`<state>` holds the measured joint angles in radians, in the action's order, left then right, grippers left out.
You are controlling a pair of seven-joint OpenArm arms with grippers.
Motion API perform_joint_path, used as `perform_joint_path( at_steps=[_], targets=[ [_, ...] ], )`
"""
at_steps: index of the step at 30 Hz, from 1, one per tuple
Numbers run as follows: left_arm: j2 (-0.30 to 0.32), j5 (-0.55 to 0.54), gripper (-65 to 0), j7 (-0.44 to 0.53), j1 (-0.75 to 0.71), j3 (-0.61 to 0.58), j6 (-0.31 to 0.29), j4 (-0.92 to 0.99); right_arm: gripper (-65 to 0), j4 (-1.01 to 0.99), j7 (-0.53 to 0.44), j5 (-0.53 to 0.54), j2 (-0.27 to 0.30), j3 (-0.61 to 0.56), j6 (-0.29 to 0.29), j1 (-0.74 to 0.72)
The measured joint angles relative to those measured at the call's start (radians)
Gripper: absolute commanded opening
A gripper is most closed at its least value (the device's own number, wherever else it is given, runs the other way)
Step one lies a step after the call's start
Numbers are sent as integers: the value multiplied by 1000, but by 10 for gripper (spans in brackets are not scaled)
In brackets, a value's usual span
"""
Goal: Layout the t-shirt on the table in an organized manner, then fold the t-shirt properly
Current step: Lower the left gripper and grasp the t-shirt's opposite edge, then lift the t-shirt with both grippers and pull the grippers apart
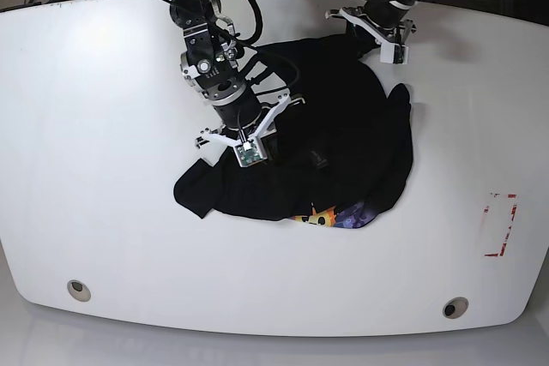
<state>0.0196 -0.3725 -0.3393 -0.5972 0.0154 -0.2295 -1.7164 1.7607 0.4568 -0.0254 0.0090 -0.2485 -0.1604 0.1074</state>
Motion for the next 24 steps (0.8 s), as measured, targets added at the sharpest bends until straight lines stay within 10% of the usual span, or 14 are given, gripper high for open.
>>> perform_joint_path(
  at_steps=[24],
  targets=[
    [94, 40, -650, -87, -34, 156, 56, -208, -650, 256, -10, 4, -6, 106, 0, 166]
  ],
)
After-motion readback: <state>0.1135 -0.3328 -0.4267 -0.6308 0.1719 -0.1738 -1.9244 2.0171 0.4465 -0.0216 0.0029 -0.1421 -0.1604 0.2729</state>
